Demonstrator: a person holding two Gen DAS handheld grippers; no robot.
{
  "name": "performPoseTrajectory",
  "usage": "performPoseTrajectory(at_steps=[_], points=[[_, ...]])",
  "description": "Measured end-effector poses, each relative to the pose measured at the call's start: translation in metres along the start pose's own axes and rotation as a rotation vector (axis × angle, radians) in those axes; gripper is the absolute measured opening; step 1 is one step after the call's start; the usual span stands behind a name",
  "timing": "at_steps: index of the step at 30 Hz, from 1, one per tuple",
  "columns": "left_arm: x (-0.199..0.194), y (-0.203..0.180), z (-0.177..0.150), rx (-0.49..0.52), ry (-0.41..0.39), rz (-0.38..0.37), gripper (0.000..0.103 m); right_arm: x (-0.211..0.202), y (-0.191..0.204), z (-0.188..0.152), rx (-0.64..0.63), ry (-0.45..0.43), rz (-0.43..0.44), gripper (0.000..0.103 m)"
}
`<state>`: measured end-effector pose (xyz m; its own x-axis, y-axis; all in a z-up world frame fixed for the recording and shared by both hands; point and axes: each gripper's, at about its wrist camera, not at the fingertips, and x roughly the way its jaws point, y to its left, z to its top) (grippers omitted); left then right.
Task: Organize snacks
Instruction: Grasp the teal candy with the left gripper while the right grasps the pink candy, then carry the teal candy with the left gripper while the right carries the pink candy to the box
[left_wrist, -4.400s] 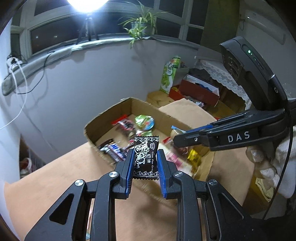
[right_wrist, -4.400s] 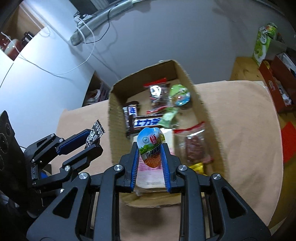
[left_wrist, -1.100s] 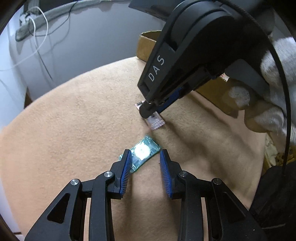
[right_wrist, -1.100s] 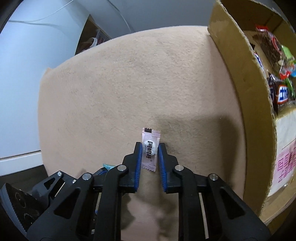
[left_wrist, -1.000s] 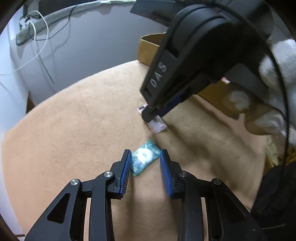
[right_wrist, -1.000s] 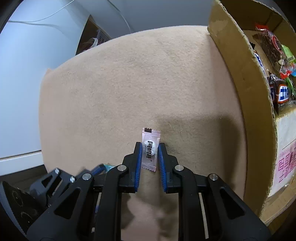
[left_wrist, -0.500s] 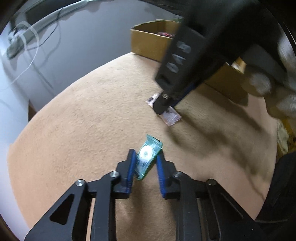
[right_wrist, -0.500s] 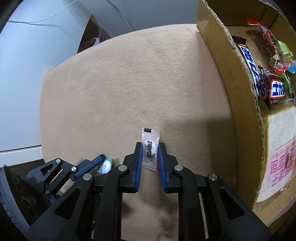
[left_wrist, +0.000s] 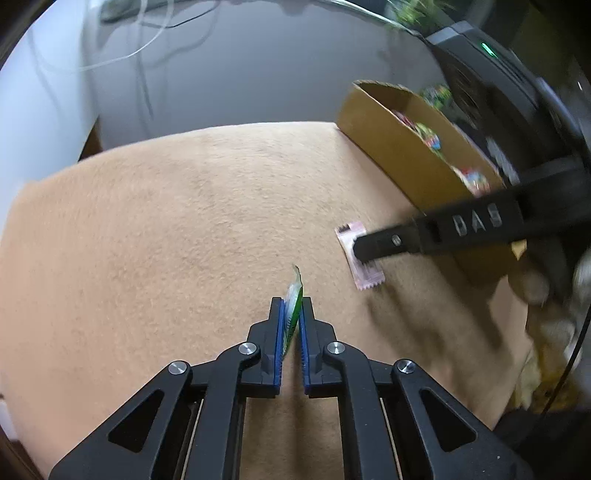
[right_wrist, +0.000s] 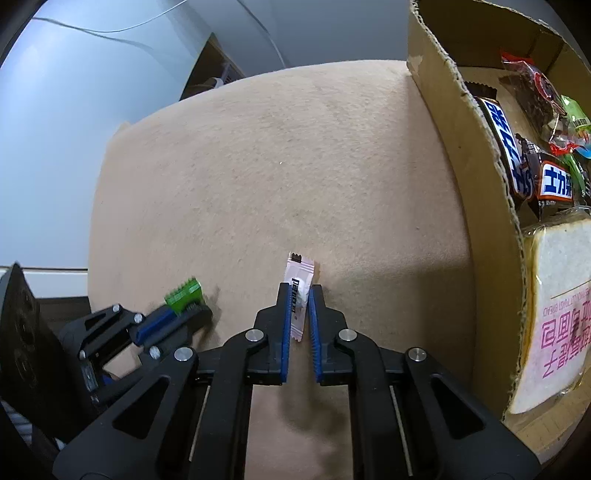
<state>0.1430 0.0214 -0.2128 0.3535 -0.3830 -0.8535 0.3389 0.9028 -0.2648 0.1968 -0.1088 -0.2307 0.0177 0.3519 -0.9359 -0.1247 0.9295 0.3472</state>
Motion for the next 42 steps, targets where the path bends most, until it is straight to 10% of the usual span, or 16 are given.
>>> performPoseTrajectory(at_steps=[13, 24, 42], points=[[-0.02, -0.007, 0.013, -0.075, -0.067, -0.019, 0.005, -0.01, -0.016, -0.016, 0.022, -0.012, 0.11, 0.005], [-0.021, 0.005, 0.007, -0.12, -0.075, -0.017, 0.005, -0.004, 0.016, -0.011, -0.148, -0.002, -0.065, 0.025], [-0.033, -0.004, 0.016, -0.11, -0.084, 0.033, 0.005, -0.027, 0.006, -0.013, -0.192, -0.056, -0.046, 0.005]])
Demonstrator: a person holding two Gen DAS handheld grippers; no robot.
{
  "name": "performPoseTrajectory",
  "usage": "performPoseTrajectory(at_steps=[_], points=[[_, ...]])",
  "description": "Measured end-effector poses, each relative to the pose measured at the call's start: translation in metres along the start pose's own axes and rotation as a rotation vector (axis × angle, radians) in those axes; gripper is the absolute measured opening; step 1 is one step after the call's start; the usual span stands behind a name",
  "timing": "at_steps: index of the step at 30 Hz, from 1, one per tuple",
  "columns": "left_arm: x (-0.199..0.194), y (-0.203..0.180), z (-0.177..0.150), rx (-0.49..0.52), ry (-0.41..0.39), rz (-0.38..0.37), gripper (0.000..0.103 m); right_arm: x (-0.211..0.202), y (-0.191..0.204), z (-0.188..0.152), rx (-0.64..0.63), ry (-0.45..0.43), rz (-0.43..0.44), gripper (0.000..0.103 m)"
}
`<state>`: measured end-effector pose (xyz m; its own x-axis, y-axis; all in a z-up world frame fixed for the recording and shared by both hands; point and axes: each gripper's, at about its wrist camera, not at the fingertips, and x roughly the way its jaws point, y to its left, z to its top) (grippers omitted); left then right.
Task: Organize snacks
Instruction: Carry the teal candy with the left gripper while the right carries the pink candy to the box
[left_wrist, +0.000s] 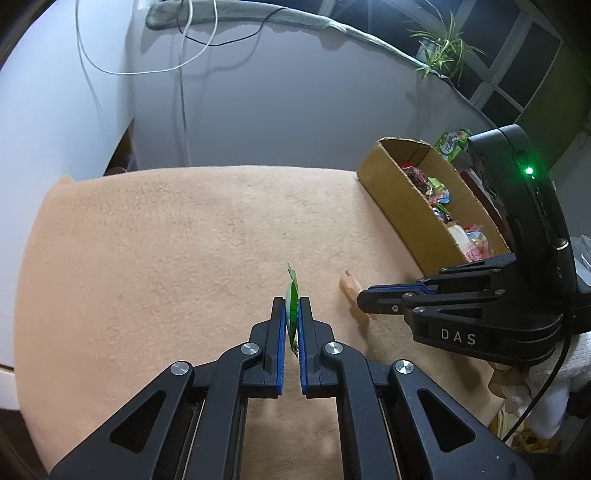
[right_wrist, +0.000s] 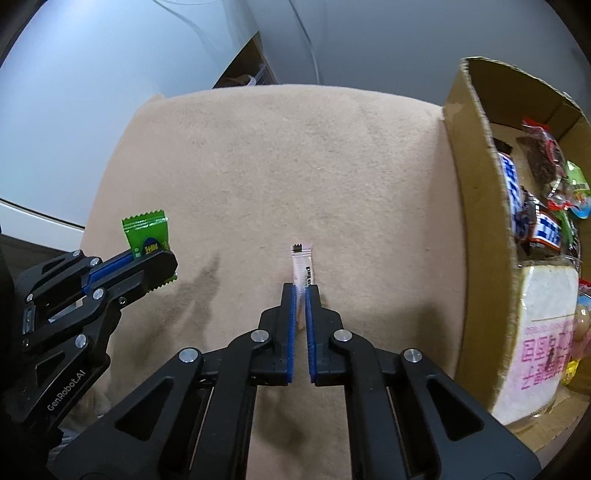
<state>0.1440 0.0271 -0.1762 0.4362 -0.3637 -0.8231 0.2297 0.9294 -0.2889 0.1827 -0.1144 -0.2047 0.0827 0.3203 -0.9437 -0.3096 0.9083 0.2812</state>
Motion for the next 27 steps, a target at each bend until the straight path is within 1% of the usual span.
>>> performPoseTrajectory(at_steps=[4, 7, 10, 13, 15, 21, 27], points=[[0.001, -0.002, 0.0, 0.012, 0.0, -0.005, 0.005, 0.006, -0.009, 0.004, 0.007, 0.027, 0.019, 0.005], [-0.001, -0.001, -0.001, 0.008, -0.004, -0.008, 0.005, 0.014, -0.005, 0.004, -0.023, 0.042, -0.019, 0.01], [-0.002, 0.0, -0.002, 0.003, -0.005, -0.006, 0.005, 0.015, 0.0, 0.005, -0.041, 0.032, -0.035, 0.011], [-0.003, 0.003, -0.002, -0.005, -0.005, -0.007, 0.005, 0.015, -0.004, 0.009, -0.028, 0.021, -0.021, 0.01], [-0.003, 0.003, -0.002, -0.006, -0.005, -0.006, 0.005, 0.002, -0.009, -0.003, -0.032, 0.014, -0.022, 0.005], [-0.005, 0.001, 0.0, -0.011, -0.005, -0.006, 0.005, -0.02, -0.01, -0.009, -0.031, -0.022, 0.009, 0.005], [-0.009, -0.013, 0.01, 0.01, -0.009, -0.009, 0.005, -0.061, -0.022, -0.016, -0.014, -0.093, 0.048, 0.005]])
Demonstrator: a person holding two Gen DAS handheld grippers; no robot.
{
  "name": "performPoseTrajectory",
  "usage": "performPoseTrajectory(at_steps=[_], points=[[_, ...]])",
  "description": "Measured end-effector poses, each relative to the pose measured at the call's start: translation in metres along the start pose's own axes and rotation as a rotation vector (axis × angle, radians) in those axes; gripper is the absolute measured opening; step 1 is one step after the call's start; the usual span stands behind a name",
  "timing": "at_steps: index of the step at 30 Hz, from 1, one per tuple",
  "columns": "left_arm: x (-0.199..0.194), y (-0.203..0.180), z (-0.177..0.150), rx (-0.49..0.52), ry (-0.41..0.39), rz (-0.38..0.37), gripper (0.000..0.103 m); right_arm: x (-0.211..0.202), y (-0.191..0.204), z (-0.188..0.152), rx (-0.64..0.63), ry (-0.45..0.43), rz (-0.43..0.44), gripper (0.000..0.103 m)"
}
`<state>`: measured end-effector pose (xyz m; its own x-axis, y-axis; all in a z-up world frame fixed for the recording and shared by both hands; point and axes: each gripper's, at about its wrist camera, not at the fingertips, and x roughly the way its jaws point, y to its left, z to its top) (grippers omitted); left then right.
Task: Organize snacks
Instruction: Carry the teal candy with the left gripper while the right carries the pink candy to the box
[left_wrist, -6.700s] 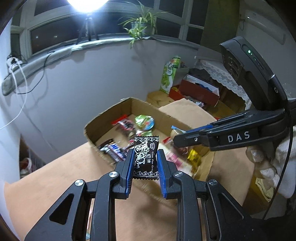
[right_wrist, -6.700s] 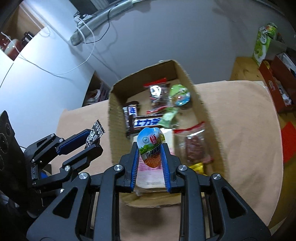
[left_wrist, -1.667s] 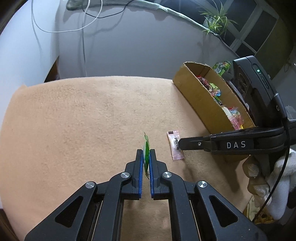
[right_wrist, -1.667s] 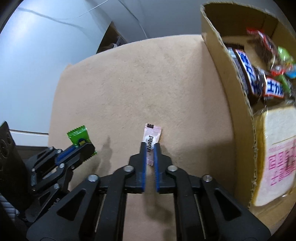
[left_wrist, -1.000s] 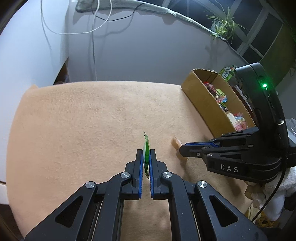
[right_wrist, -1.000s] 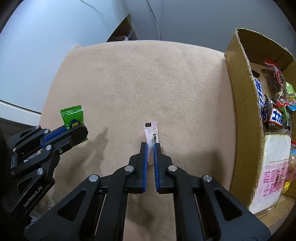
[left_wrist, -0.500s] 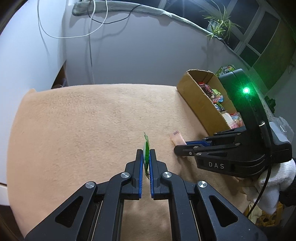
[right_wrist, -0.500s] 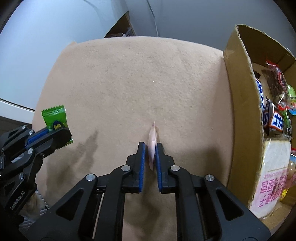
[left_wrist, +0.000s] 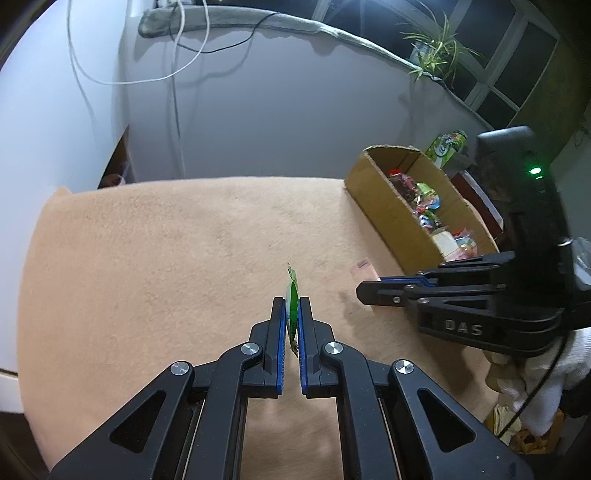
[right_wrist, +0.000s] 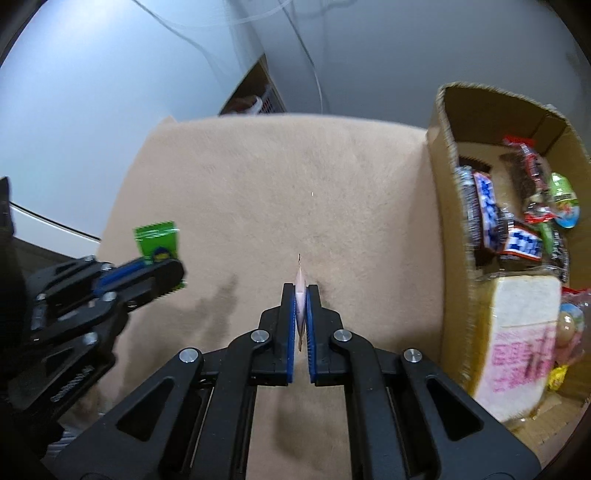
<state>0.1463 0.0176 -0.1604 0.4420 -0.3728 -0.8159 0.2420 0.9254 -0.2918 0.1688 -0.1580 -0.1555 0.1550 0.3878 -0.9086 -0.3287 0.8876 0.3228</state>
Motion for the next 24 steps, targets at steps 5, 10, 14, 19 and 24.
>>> performPoseTrajectory(at_steps=[5, 10, 14, 19, 24], points=[[-0.005, -0.019, 0.013, 0.036, -0.015, -0.01, 0.005, -0.041, -0.021, -0.008, 0.025, -0.055, 0.003, 0.005], [-0.004, -0.04, 0.031, 0.08, -0.025, -0.017, 0.005, -0.079, -0.048, -0.011, 0.063, -0.109, -0.021, 0.005], [0.001, -0.061, 0.045, 0.119, -0.03, -0.03, 0.005, -0.097, -0.069, -0.006, 0.097, -0.139, -0.047, 0.005], [0.013, -0.091, 0.058, 0.169, -0.025, -0.055, 0.005, -0.11, -0.096, -0.007, 0.136, -0.161, -0.082, 0.005], [0.03, -0.119, 0.069, 0.193, -0.013, -0.085, 0.005, -0.114, -0.118, -0.007, 0.171, -0.17, -0.101, 0.005]])
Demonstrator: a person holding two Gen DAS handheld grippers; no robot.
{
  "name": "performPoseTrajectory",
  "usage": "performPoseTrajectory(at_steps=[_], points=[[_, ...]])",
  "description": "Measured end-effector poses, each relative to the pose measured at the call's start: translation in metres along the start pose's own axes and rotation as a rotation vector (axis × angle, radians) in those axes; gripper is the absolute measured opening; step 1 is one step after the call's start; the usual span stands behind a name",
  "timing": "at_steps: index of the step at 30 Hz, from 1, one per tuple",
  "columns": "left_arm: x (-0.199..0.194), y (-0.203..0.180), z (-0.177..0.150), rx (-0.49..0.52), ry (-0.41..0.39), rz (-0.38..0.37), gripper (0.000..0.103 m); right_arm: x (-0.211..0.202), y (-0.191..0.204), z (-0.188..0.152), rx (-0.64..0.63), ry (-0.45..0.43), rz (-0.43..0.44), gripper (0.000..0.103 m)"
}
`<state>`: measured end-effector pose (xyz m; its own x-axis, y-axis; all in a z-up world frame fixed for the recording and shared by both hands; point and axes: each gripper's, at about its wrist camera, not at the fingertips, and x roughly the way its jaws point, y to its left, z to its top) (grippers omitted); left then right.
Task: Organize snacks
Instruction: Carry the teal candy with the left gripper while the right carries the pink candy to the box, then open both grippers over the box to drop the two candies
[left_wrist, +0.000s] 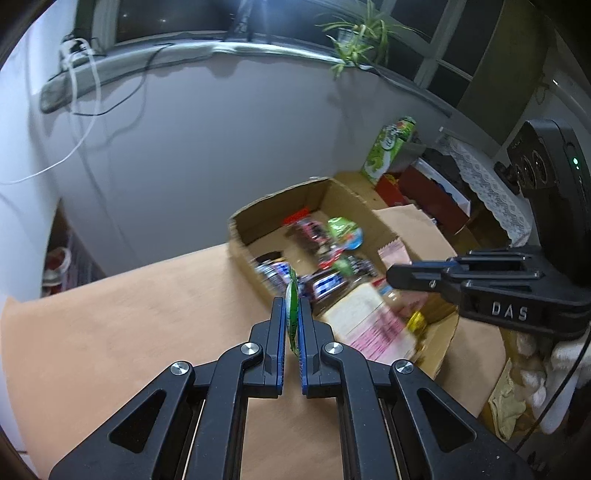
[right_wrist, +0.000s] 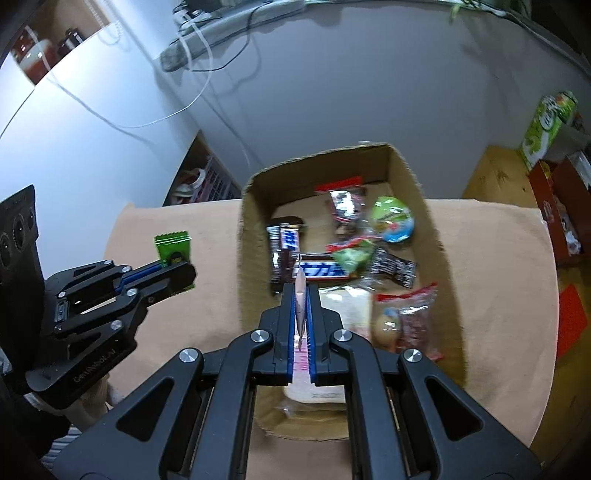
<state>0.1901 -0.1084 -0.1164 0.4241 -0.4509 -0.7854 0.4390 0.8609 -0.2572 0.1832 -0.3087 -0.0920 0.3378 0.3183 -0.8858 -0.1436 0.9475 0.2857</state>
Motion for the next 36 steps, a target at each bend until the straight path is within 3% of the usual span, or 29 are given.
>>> performPoseTrajectory(at_steps=[10, 13, 21, 26, 28, 32, 36], points=[[0.025, -0.034, 0.019, 0.046, 0.009, -0.027, 0.005, -0.002, -0.026, -0.005, 0.03, -0.021, -0.022, 0.005], [0.027, -0.039, 0.021, 0.051, 0.008, -0.011, 0.015, -0.002, -0.031, -0.006, 0.035, -0.022, -0.027, 0.006], [0.021, -0.039, 0.021, 0.044, 0.005, 0.003, 0.015, -0.008, -0.03, -0.009, 0.038, -0.04, -0.041, 0.034], [0.011, -0.038, 0.021, 0.031, -0.003, 0.01, 0.016, -0.02, -0.023, -0.013, 0.031, -0.06, -0.054, 0.035], [0.005, -0.039, 0.019, 0.031, -0.007, 0.015, 0.027, -0.026, -0.019, -0.016, 0.029, -0.07, -0.063, 0.036], [-0.011, -0.038, 0.012, 0.02, -0.02, 0.031, 0.03, -0.039, -0.013, -0.026, 0.032, -0.094, -0.078, 0.055], [-0.025, -0.037, 0.001, -0.014, -0.016, 0.04, 0.041, -0.048, -0.006, -0.038, 0.022, -0.1, -0.112, 0.059]])
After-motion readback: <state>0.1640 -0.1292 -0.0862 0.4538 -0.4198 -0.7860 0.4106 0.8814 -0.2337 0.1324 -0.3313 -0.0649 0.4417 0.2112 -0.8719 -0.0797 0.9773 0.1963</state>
